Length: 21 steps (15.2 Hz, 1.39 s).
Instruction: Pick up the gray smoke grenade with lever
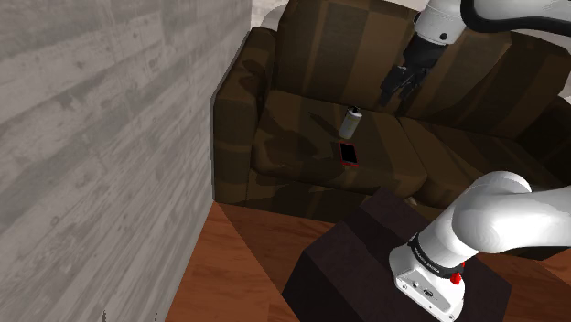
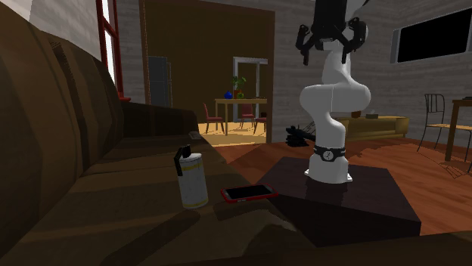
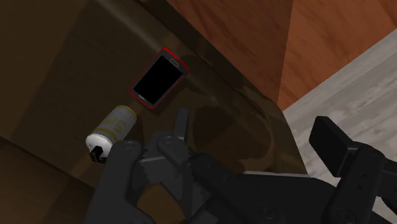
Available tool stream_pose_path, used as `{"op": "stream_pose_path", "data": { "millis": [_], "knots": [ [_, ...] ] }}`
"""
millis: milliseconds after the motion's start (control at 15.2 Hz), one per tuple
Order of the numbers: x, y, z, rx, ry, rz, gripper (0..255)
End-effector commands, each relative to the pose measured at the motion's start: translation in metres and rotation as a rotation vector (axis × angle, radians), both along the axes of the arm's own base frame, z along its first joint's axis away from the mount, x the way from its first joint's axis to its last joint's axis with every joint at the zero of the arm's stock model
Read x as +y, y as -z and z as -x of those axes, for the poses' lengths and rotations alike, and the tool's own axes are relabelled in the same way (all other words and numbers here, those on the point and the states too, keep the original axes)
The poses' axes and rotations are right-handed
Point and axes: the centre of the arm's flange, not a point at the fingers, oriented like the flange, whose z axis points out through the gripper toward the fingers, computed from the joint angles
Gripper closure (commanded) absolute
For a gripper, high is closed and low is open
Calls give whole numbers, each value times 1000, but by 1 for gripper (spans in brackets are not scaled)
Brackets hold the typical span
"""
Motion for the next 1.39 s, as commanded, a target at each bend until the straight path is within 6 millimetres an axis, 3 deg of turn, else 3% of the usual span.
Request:
{"op": "stream_pose_path", "data": {
  "millis": [0,1320],
  "knots": [
    [0,0,0,0,0,0,0],
    [-168,122,-169,86,-25,45,0]
  ]
}}
